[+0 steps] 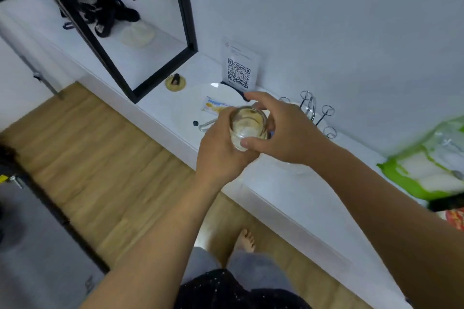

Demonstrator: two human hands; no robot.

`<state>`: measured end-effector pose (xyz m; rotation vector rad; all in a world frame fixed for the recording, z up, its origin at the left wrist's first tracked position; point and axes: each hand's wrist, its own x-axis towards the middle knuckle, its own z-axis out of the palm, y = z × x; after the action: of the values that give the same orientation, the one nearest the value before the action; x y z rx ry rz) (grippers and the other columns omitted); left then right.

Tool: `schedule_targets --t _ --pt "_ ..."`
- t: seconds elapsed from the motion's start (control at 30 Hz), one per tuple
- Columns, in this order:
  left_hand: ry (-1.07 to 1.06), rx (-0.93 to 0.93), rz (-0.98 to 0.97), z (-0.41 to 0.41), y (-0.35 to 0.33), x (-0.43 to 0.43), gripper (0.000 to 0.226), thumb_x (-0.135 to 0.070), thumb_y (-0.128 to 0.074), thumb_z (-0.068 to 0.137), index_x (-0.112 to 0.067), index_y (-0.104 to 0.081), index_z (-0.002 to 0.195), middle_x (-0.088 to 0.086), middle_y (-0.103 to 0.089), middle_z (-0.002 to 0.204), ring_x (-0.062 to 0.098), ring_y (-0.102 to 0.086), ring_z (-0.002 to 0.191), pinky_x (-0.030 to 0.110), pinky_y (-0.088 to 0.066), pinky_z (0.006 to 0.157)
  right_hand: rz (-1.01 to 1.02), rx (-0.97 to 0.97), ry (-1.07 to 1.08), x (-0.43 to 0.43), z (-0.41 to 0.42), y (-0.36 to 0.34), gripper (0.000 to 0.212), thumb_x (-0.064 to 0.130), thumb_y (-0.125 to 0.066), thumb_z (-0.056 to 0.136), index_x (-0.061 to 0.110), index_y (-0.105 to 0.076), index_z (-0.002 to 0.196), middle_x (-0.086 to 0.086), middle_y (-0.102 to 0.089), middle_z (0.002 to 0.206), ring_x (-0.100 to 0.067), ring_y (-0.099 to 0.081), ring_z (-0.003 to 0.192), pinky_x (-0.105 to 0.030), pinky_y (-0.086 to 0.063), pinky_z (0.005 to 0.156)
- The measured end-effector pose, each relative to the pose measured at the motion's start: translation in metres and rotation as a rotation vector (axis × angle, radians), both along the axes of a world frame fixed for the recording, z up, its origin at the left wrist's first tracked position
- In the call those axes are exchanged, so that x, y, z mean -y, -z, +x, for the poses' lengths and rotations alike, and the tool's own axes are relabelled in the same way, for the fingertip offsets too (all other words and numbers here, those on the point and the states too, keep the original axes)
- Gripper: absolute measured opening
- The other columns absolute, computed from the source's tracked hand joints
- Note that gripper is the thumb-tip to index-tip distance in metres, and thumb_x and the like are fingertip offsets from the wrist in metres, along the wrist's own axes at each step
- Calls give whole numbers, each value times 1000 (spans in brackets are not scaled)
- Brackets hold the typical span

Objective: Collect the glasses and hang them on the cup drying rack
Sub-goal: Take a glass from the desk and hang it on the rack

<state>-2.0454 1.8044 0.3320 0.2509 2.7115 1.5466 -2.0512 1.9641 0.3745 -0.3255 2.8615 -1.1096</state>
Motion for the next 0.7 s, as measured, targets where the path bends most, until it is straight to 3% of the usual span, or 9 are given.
schedule_targets --t 0.1,0.23,0.37,0.57,0.7 --pt "75 8 -15 -35 4 -26 75 -52 -73 56 -28 -47 122 -11 -66 109 14 -65 91 35 -55 74 27 19 62 -30 -25 2 78 38 -85 67 32 -50 137 12 -57 112 18 -48 73 -10 -35 75" --pt "206 -29 -43 -75 15 -57 75 -50 -79 58 -23 -49 121 -7 -67 106 17 -65 89 32 -55 70 47 49 177 -60 -45 11 80 41 -84 67 29 -50 138 5 -59 116 -1 -49 81 -30 -46 86" --pt "307 23 -66 -103 29 -86 76 -47 -82 54 -21 -52 118 -6 -65 104 16 -63 87 17 -47 66 94 92 266 -82 -57 23 79 42 -82 69 27 -49 140 -1 -64 119 -17 -58 101 -35 -49 91" --pt "404 79 -127 -127 53 -107 68 -35 -83 55 -14 -55 114 7 -64 106 24 -62 90 31 -51 71 225 177 306 -90 -73 49 76 46 -73 75 28 -43 143 -1 -58 127 -21 -52 118 -33 -42 90" --pt "414 113 -102 -136 58 -112 63 -45 -74 49 -24 -50 104 0 -64 98 14 -61 80 23 -42 61 264 170 333 -87 -81 53 70 43 -68 78 25 -45 141 -4 -58 125 -25 -50 118 -42 -48 92"
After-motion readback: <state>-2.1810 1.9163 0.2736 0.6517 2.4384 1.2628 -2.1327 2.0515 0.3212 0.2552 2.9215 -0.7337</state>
